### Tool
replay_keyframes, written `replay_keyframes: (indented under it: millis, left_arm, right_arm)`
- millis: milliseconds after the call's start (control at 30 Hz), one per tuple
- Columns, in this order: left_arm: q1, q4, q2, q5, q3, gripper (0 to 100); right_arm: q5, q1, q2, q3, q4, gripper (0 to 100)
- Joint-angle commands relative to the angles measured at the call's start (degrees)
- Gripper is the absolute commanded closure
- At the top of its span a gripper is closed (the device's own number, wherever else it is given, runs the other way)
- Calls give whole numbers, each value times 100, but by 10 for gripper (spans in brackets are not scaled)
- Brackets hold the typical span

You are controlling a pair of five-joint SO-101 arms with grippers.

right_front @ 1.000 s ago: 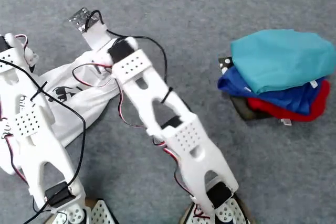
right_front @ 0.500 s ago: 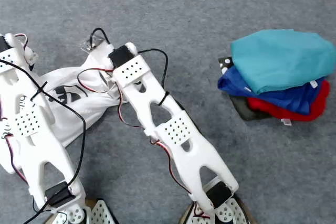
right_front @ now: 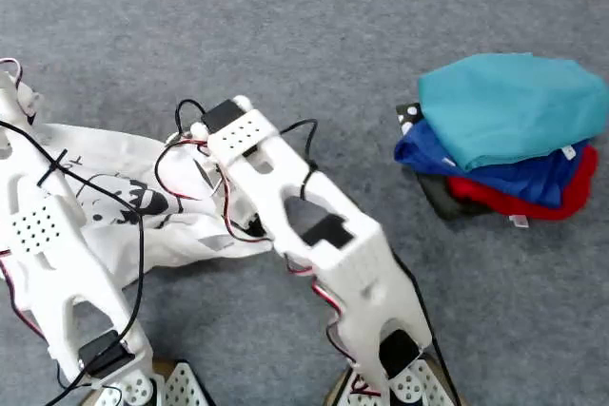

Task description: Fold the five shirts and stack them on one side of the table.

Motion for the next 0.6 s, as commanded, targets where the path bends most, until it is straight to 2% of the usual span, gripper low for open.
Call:
replay_keyframes:
  millis: [0,167,333,567]
  left_arm:
    - [-97,-44,-453,-211,-255,981]
    - [-70,-44,-409,-281,-255,981]
    - [-79,-44,-400,-281,-220,981]
    - [-44,-44,-391,-281,-202,981]
  right_arm:
    - [18,101,-1218,4,9,944]
    - [-9,224,-1710,-734,-440,944]
    - [-756,699,-963,-1745,-1503,929]
    - [-1749,892,1402,-3873,-1618,699]
